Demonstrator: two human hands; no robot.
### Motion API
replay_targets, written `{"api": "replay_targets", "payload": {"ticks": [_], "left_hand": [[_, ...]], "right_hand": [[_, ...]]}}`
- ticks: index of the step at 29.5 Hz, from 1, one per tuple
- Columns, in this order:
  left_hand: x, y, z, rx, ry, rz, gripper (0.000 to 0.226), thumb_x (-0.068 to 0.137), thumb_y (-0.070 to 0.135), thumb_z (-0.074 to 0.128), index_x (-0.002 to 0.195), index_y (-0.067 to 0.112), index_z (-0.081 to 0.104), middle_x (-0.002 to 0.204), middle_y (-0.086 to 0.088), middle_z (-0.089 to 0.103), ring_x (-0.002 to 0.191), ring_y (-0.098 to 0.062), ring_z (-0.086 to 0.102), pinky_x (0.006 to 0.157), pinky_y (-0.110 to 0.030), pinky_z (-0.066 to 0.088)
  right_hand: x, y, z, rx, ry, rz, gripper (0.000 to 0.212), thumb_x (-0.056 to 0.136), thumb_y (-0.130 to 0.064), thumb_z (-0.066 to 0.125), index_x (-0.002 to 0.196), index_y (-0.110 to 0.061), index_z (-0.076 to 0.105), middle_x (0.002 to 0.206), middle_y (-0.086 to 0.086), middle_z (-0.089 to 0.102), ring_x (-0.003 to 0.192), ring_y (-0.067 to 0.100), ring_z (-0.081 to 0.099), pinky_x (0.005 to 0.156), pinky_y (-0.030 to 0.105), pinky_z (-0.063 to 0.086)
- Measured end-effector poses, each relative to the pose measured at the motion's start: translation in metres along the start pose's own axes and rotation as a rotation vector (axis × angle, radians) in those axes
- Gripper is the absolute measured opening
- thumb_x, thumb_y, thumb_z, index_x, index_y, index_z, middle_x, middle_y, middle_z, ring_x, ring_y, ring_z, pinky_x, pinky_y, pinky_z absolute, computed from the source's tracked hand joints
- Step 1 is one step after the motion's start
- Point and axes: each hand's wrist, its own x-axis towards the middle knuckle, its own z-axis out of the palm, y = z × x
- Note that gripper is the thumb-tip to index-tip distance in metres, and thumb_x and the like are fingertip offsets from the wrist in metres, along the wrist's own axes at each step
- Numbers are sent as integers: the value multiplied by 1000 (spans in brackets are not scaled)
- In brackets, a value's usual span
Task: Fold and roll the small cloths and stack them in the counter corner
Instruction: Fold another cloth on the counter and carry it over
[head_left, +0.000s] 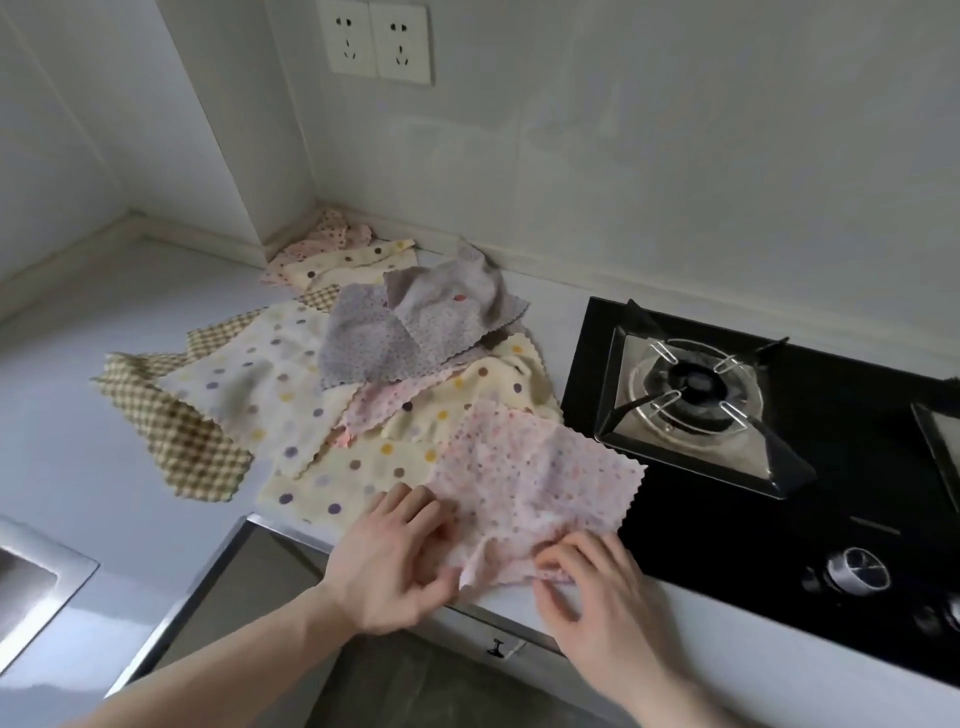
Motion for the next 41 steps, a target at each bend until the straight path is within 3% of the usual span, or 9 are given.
{"api": "replay_targets", "payload": {"ticks": [9,12,16,20,24,30,35,39,41], "left_hand": [[-11,-7,10,104,51,109,41,75,59,57,105,32,49,101,18,43,93,-10,41,84,-25,38],[-3,-10,16,93,67,70,39,74,60,54,103,35,48,100,18,46,93,-10,42,84,-27,40],[-7,-11,12,72,90,65,40,75,63,51,103,34,51,101,15,53,96,-13,45,84,-30,41],[-16,-8,14,43,127,65,40,76,62,51,100,30,53,100,11,55,96,-14,46,83,-30,41],[-19,-10,18,92,195,97,32,81,60,53,95,32,49,94,15,51,91,-14,44,78,-28,37],[-22,-11,23,142,268,161,35,82,64,57,91,32,50,91,17,51,88,-10,44,77,-27,42],[-22,0,28,254,382,167,19,93,46,52,86,33,63,93,19,60,91,-14,53,78,-27,39],[-17,33,-24,273,434,143,17,96,43,61,98,37,76,107,24,71,100,-11,59,81,-29,39],[-25,70,-63,138,339,91,27,91,57,59,97,37,75,103,22,72,99,-7,61,80,-29,45]], "right_hand": [[-6,10,17,-91,110,-92,15,99,-40,53,86,-44,46,90,-28,51,88,-3,49,79,20,43],[2,16,14,-39,84,-26,17,98,-36,57,83,-40,51,86,-29,56,86,-2,52,72,19,43],[-5,4,14,36,206,120,11,94,-31,64,83,-31,66,67,-19,58,66,0,53,55,18,34],[-17,-7,15,63,320,229,10,88,-30,70,78,-30,69,67,-13,65,64,5,58,63,30,49],[-22,-12,19,76,342,244,11,85,-33,72,75,-29,69,68,-19,65,63,7,59,64,32,53],[-22,-6,18,140,422,242,15,88,-33,71,74,-29,69,71,-18,66,66,5,61,62,23,49],[-28,-14,8,213,492,246,14,90,-28,72,77,-31,70,75,-14,68,71,5,62,68,26,51],[-39,-50,-41,166,548,154,13,95,-33,66,82,-34,65,71,-13,66,66,4,58,62,25,47],[-51,-78,-82,169,622,137,12,94,-37,64,83,-34,66,76,-16,69,73,2,63,66,29,53]]}}
